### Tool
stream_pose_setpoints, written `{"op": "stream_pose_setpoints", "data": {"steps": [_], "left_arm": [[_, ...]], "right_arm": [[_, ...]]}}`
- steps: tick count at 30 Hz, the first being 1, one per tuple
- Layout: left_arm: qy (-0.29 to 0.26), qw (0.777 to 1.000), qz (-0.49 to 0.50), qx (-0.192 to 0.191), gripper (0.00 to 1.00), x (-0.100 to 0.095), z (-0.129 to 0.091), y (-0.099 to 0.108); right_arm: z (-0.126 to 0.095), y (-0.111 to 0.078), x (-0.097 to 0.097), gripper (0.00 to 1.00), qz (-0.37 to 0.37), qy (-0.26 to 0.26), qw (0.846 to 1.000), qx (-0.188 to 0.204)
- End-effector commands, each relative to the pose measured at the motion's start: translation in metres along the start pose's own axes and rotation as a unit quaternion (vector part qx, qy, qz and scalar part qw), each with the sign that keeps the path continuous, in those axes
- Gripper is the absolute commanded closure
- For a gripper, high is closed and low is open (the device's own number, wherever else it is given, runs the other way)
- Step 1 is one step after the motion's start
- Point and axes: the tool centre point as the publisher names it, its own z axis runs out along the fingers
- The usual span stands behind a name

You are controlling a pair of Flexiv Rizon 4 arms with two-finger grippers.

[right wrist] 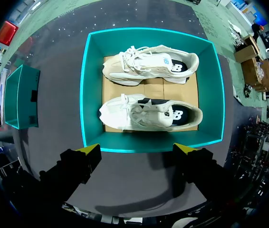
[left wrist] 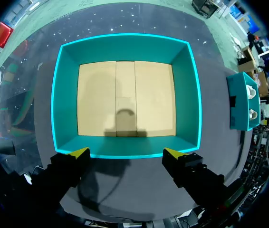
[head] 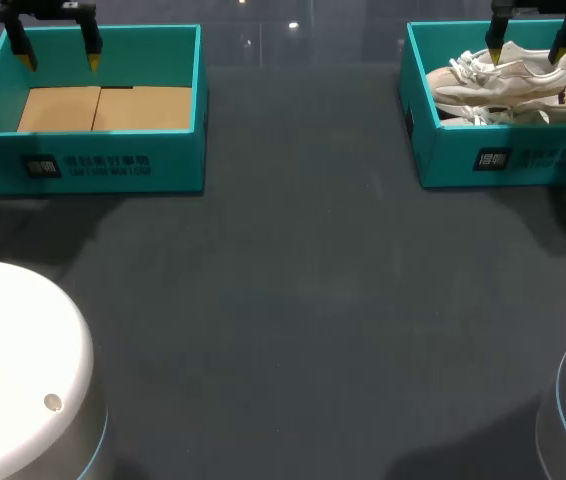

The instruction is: Take the shoe out of the shoebox, open the shoe tongue, remove and reinsert the insole, then place the shoe into the shoebox

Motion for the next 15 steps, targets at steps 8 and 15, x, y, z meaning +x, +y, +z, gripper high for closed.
{"op": "stream_pose_setpoints", "data": {"steps": [8,15], "left_arm": [[0.000,1.000,0.000,0.000,0.00,0.000,0.000,0.000],[0.000,1.000,0.000,0.000,0.00,0.000,0.000,0.000]], "right_arm": [[0.019,0.001,-0.038,0.00,-0.009,-0.018,1.000,-0.003],[0.036,0.002,-0.069,0.00,-0.009,-0.029,1.000,-0.004]]}}
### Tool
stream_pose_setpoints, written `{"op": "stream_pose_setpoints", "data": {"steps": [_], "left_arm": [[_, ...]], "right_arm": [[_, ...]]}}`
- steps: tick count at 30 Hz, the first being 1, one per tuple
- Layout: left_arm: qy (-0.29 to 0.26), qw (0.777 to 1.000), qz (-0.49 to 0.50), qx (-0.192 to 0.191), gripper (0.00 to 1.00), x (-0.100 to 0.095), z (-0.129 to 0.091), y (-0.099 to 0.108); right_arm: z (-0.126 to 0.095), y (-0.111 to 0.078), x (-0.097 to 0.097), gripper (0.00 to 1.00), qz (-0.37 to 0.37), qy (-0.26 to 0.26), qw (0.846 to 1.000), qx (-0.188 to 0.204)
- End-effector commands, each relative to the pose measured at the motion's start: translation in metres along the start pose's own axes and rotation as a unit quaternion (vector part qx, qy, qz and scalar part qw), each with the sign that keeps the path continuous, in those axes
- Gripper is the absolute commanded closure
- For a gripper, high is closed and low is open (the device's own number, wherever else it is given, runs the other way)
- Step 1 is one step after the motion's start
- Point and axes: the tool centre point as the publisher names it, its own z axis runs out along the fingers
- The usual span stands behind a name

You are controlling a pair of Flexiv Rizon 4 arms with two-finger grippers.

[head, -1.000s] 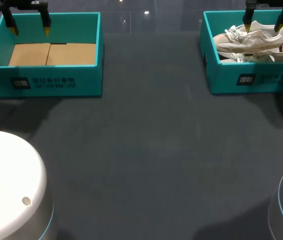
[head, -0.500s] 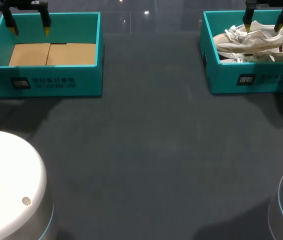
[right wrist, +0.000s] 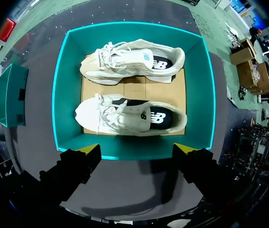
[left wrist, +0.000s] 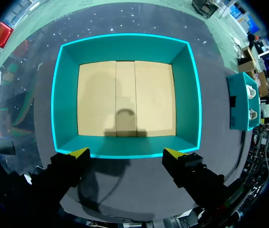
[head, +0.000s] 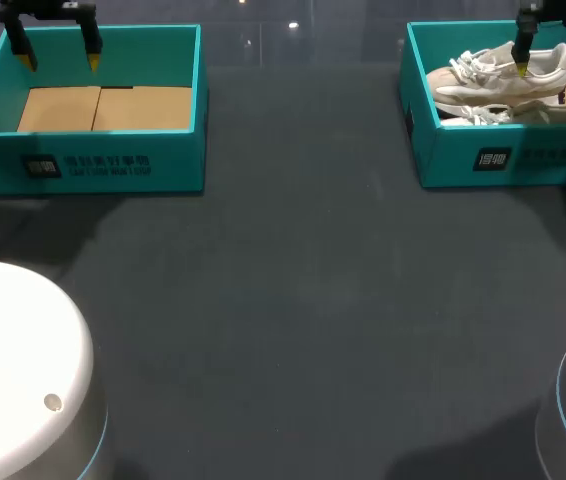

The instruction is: Take the shoe out of the shoebox, open the shoe tongue, remove and reinsert the insole, then place the shoe into the shoebox

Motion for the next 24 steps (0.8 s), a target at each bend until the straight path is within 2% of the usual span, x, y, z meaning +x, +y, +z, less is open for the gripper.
{"op": "stream_pose_setpoints", "data": {"steps": [1,12,24], "left_arm": [[0.000,1.000,0.000,0.000,0.00,0.000,0.000,0.000],[0.000,1.000,0.000,0.000,0.00,0.000,0.000,0.000],[0.000,1.000,0.000,0.000,0.00,0.000,0.000,0.000]], "right_arm": [[0.012,-0.001,-0.015,0.00,0.001,0.004,1.000,-0.004],[0.041,0.011,-0.050,0.00,-0.004,-0.007,1.000,0.002],[0.063,0.024,-0.076,0.02,-0.004,-0.010,1.000,0.019]]}}
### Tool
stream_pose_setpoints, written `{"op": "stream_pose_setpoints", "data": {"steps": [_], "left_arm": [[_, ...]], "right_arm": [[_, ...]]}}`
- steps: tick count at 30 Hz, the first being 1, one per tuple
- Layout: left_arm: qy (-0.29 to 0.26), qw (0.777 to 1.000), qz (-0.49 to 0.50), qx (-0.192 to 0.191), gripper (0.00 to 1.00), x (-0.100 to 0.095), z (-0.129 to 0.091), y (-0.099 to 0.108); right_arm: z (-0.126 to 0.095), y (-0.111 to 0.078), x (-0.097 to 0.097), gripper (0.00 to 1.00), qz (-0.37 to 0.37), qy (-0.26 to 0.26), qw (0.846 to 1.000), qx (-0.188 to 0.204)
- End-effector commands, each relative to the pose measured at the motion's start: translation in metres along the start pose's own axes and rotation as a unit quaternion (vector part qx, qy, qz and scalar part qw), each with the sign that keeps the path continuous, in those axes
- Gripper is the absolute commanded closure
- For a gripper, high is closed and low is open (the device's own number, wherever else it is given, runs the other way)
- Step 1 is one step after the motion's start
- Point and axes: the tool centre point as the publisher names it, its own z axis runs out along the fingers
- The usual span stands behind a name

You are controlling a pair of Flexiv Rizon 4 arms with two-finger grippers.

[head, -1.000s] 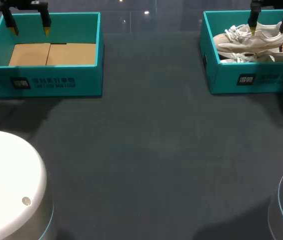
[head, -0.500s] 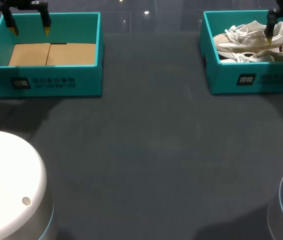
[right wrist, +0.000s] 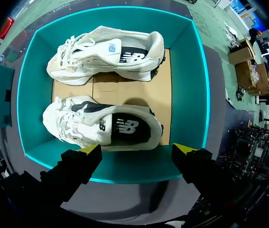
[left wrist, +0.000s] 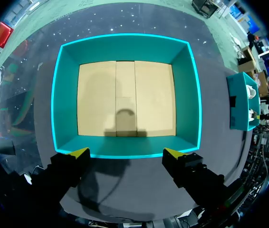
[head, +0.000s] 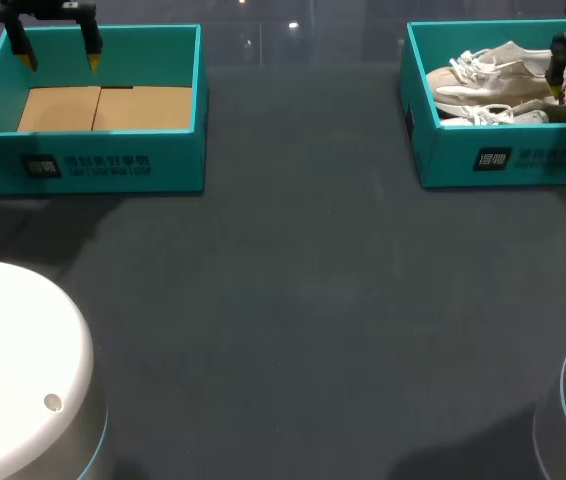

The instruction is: Take the shoe out of the shoebox, open the shoe tongue, remove and reinsert the insole, then place the shoe into the shoebox

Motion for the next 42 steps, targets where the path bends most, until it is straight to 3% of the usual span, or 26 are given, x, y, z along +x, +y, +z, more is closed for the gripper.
{"op": "stream_pose_setpoints", "data": {"steps": [1,4,9,13,18,23,42], "left_arm": [[0.000,1.000,0.000,0.000,0.00,0.000,0.000,0.000],[0.000,1.000,0.000,0.000,0.00,0.000,0.000,0.000],[0.000,1.000,0.000,0.000,0.00,0.000,0.000,0.000],[0.000,1.000,0.000,0.000,0.00,0.000,0.000,0.000],[0.000,1.000,0.000,0.000,0.00,0.000,0.000,0.000],[0.000,1.000,0.000,0.000,0.00,0.000,0.000,0.000],[0.000,1.000,0.000,0.000,0.00,0.000,0.000,0.000]], "right_arm": [[0.008,0.010,-0.007,0.04,0.003,0.008,1.000,0.009],[0.015,0.011,-0.012,0.04,0.007,0.012,1.000,0.010],[0.025,0.010,-0.016,0.15,0.010,0.016,1.000,0.013],[0.031,0.008,-0.017,0.11,0.009,0.018,1.000,0.015],[0.041,0.005,-0.019,0.15,0.008,0.023,1.000,0.015],[0.048,0.003,-0.022,0.32,0.006,0.027,1.000,0.014],[0.074,0.007,-0.027,0.27,0.001,0.038,0.999,0.014]]}}
